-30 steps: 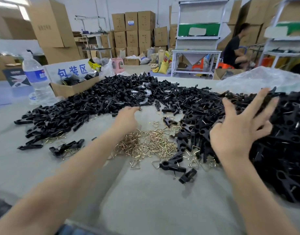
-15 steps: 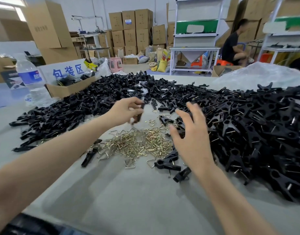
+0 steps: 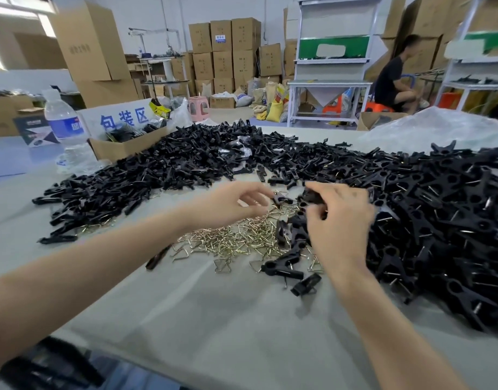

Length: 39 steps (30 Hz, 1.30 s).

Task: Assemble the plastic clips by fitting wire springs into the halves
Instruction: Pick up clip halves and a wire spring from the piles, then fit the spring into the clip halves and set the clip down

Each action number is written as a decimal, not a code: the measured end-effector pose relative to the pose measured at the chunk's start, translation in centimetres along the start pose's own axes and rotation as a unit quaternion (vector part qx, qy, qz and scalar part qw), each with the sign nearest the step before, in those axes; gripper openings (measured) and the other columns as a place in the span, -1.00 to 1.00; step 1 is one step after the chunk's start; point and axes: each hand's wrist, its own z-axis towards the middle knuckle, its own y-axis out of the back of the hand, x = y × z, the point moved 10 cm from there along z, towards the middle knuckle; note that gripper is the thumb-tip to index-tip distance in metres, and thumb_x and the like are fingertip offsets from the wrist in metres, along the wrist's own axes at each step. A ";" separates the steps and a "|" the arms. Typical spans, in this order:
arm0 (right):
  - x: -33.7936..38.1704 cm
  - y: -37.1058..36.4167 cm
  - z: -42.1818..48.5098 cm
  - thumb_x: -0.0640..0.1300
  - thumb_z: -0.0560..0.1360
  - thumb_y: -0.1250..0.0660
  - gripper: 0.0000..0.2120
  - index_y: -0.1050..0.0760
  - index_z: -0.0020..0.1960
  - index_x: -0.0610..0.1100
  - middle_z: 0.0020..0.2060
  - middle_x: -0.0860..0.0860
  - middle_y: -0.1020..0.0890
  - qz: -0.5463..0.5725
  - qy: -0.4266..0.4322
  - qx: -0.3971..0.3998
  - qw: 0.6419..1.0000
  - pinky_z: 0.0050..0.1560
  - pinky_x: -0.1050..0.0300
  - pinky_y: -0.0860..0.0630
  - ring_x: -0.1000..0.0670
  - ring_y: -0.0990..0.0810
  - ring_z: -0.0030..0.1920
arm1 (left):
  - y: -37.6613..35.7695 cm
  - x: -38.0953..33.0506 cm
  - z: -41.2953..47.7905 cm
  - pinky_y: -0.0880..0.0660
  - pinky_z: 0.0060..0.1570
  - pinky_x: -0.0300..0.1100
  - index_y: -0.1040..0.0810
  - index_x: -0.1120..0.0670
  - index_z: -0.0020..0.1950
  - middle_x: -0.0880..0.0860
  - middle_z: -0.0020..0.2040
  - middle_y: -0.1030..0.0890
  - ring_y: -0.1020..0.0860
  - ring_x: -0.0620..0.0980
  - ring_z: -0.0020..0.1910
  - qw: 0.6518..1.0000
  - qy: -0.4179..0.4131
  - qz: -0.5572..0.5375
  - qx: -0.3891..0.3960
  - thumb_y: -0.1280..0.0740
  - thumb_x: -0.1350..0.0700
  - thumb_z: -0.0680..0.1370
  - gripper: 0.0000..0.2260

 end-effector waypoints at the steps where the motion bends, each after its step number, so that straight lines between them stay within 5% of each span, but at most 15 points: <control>1: -0.4 0.2 0.1 -0.29 0.42 -0.32 -0.61 -0.58 0.21 -0.02 0.24 -0.07 -0.54 -0.088 0.002 -0.005 0.996 0.21 -0.02 -0.17 -0.13 -0.35 0.26 | 0.3 0.7 -0.4 -0.51 0.20 -0.11 -0.45 -0.20 0.26 -0.19 0.15 -0.58 -0.54 -0.28 0.11 0.998 0.008 0.056 0.010 -0.31 -0.07 0.55 -0.72; 5: -0.3 -2.6 -0.3 -0.16 0.44 -0.30 -0.63 -0.55 0.21 0.10 0.44 -0.03 -0.32 -0.139 0.019 0.124 0.982 0.41 -0.22 0.15 -0.10 0.02 0.50 | 1.6 4.9 -2.8 -0.38 0.32 -0.03 -0.37 -0.16 0.40 -0.08 0.30 -0.49 -0.47 -0.11 0.23 0.974 0.075 0.207 0.055 -0.29 -0.08 0.57 -0.61; 10: 0.6 -8.5 -3.8 0.16 0.55 -0.20 -0.70 -0.46 0.26 0.20 0.28 0.13 -0.46 -0.173 0.051 0.335 0.925 0.41 -0.31 0.20 0.03 -0.22 0.42 | 1.4 7.2 -5.2 -0.42 0.17 -0.12 -0.43 -0.30 0.31 -0.11 0.24 -0.52 -0.48 -0.14 0.11 0.951 0.098 0.277 0.096 -0.28 -0.13 0.57 -0.69; 15: 0.5 -8.0 -3.4 0.04 0.60 -0.15 -0.78 -0.55 0.09 0.04 0.07 0.08 -0.52 -0.155 0.026 0.303 0.940 0.42 -0.18 0.02 0.00 -0.42 0.24 | 6.5 8.8 -7.3 -0.42 0.05 -0.18 -0.47 -0.11 0.26 -0.08 0.14 -0.53 -0.49 -0.11 0.02 0.939 0.142 0.314 0.004 -0.27 -0.17 0.56 -0.69; 18: 0.3 -7.8 -3.0 -0.17 0.58 -0.13 -0.71 -0.57 0.14 0.04 0.11 0.07 -0.56 -0.135 0.019 0.296 0.945 0.39 -0.05 -0.11 -0.02 -0.46 0.20 | 6.3 11.5 -10.3 -0.37 -0.20 -0.35 -0.47 -0.13 0.17 -0.12 -0.05 -0.58 -0.49 -0.22 -0.15 0.927 0.231 0.280 0.090 -0.34 -0.22 0.49 -0.69; 24: 0.5 -7.1 -2.6 -0.30 0.57 -0.17 -0.69 -0.60 0.14 -0.05 -0.02 0.02 -0.65 -0.086 0.047 0.245 0.965 0.06 0.08 -0.44 -0.05 -0.41 0.13 | 5.7 10.1 -10.2 -0.37 -0.24 -0.47 -0.56 -0.09 0.13 -0.24 -0.20 -0.56 -0.46 -0.37 -0.31 0.948 0.172 0.263 0.057 -0.39 0.11 0.50 -0.77; 27: 1.0 -6.4 -2.4 -0.27 0.58 -0.19 -0.74 -0.61 0.11 -0.07 -0.04 0.00 -0.63 -0.071 0.073 0.202 0.974 -0.08 0.17 -0.35 -0.06 -0.44 0.01 | 7.4 9.9 -9.7 -0.52 -0.09 -0.18 -0.55 -0.11 0.12 -0.23 -0.21 -0.55 -0.48 -0.31 -0.22 0.945 0.172 0.278 0.008 -0.38 0.11 0.49 -0.77; 30: 0.8 -5.3 -1.7 -0.31 0.56 -0.22 -0.76 -0.64 0.03 -0.12 -0.06 -0.02 -0.61 -0.004 0.043 0.152 0.987 -0.12 0.24 -0.21 -0.02 -0.40 -0.02 | 8.2 10.0 -9.0 -0.47 -0.17 -0.22 -0.54 -0.06 0.14 -0.19 -0.23 -0.54 -0.50 -0.26 -0.21 0.948 0.162 0.272 -0.024 -0.36 0.16 0.51 -0.77; 33: 0.0 -5.0 -1.5 -0.36 0.52 -0.25 -0.76 -0.65 0.00 -0.13 -0.06 0.01 -0.61 0.058 -0.006 0.150 0.987 -0.05 0.34 -0.29 0.01 -0.50 -0.02 | 8.2 9.9 -8.1 -0.50 -0.21 -0.18 -0.46 0.02 0.21 -0.05 -0.15 -0.54 -0.58 -0.10 -0.20 0.959 0.175 0.220 -0.042 -0.24 0.23 0.57 -0.76; 35: -0.6 -4.8 -1.4 -0.35 0.49 -0.28 -0.78 -0.65 -0.01 -0.13 -0.08 0.04 -0.62 0.108 -0.052 0.148 0.982 -0.11 0.53 -0.34 0.15 -0.55 -0.11 | 8.5 8.5 -7.0 -0.49 -0.36 -0.25 -0.42 0.01 0.18 0.03 -0.16 -0.56 -0.59 -0.22 -0.32 0.969 0.164 0.162 -0.091 -0.16 0.25 0.61 -0.79; 39: -0.9 -5.0 -1.6 -0.34 0.47 -0.29 -0.75 -0.63 -0.03 -0.06 -0.14 0.13 -0.62 0.177 -0.101 0.151 0.967 -0.21 0.58 -0.36 0.32 -0.55 -0.20 | 6.5 4.8 -4.3 -0.45 -0.43 -0.33 -0.50 0.07 0.10 0.07 -0.19 -0.63 -0.53 -0.22 -0.41 0.962 0.138 -0.138 -0.192 -0.26 0.20 0.60 -0.89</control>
